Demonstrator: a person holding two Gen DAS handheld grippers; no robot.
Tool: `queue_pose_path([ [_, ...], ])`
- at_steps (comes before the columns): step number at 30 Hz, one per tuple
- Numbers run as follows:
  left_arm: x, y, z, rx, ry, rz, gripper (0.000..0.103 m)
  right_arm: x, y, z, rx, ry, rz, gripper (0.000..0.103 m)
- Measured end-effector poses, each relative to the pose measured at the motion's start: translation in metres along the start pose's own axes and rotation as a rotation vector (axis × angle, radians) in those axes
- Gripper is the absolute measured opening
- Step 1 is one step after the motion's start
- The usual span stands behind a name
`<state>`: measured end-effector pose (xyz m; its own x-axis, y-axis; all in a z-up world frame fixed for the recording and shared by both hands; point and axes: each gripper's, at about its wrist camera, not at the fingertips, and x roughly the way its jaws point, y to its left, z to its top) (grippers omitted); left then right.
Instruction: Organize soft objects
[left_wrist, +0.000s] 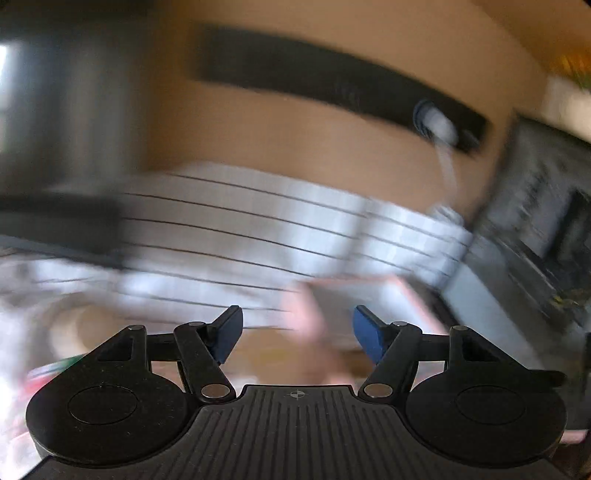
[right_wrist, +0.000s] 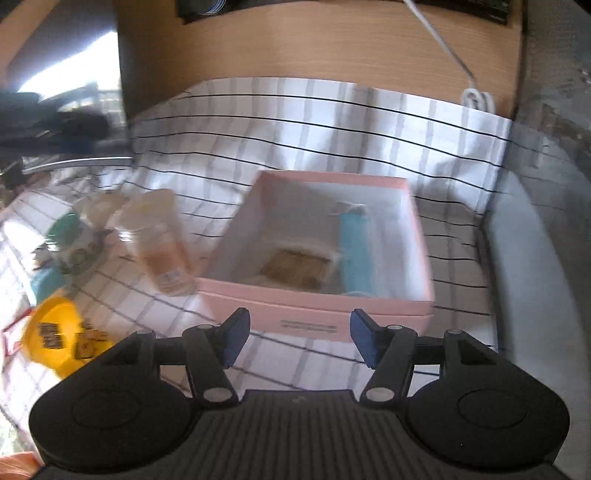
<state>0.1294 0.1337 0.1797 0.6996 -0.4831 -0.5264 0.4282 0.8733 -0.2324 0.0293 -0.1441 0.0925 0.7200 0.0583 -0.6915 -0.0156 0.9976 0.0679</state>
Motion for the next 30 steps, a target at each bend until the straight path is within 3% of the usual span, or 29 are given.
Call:
queue_pose_path([
  [5,-0.068,0.089,-0.057,-0.287,-0.085,0.278,0.071,0.014,0.045,-0.014,-0.094,0.056,0.063,0.065],
  [8,-0.085,0.120,-0.090,-0.417,-0.073,0.406,0.071,0.025,0.069,-0.027,-0.146,0.120,0.108,0.065],
  [10,-0.087,0.135,-0.112,-0.479,-0.018,0.444,0.071,0.032,0.081,-0.034,-0.162,0.158,0.121,0.065],
  [13,-0.081,0.141,-0.133,-0.454,0.046,0.410,0.071,0.040,0.093,-0.039,-0.174,0.191,0.131,0.065],
  [17,-0.052,0.135,-0.142,-0.214,0.144,0.324,0.071,0.045,0.106,-0.043,-0.195,0.218,0.144,0.065],
  [20,-0.034,0.138,-0.147,-0.067,0.214,0.324,0.071,0.050,0.111,-0.045,-0.217,0.238,0.137,0.065],
  [22,-0.027,0.152,-0.150,-0.063,0.263,0.286,0.071,0.051,0.111,-0.050,-0.210,0.260,0.136,0.065],
  [25,-0.021,0.168,-0.154,-0.097,0.326,0.172,0.072,0.049,0.110,-0.054,-0.194,0.260,0.124,0.071],
  [30,-0.023,0.145,-0.163,0.124,0.411,0.100,0.072,0.049,0.110,-0.059,-0.202,0.252,0.110,0.081],
])
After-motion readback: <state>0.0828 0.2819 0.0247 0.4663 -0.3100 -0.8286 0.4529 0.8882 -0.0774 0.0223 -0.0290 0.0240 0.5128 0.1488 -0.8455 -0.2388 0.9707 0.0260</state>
